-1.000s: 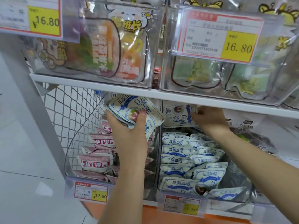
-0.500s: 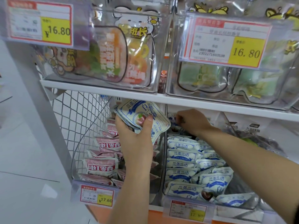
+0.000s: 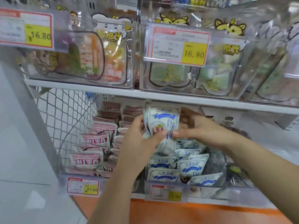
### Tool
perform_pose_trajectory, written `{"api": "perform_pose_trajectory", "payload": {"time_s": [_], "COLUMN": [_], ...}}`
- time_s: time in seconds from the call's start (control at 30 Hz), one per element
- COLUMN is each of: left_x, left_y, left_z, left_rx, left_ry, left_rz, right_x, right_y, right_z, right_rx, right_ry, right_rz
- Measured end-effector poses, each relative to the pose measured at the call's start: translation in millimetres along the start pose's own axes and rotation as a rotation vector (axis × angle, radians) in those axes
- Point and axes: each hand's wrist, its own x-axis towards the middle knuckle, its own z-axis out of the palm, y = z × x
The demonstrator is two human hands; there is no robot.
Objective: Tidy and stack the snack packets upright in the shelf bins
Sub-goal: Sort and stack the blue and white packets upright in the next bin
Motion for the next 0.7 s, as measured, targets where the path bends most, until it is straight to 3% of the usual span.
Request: {"api": "perform_pose_trajectory", "payload": {"time_s": [0.1,0.33,0.43,0.57,0.63,0.7], "left_x": [-6,-5,-4,-5,-4,3], "left_y": [7,8,9,10,10,6], "left_z": [7,19,19,17,15,9], "left_rx": [0.144,0.436,0.458,0.428,0.416,0.441], "left_ry": [-0.197,-0.301,-0.27,-0.24,-0.172,0.012], "left_rz": [0.057,0.227,0.266,0.286,0.286,0.319], "right_x": [-21,-50,-52,-51,-48,-41], "right_y": [-5,-17,-18,-13,-9,-4], "right_z": [-5,-8,-5,1,3,5], "right_rx": [-0.092,-0.563,-0.638,-0.48,-0.421,-0.523], "right_ry": [-0.007,0.018,0.081,0.087,0.211,0.41], "right_rz": [-0.037,-0.088,-0.093,-0.14,-0.188,-0.244]}}
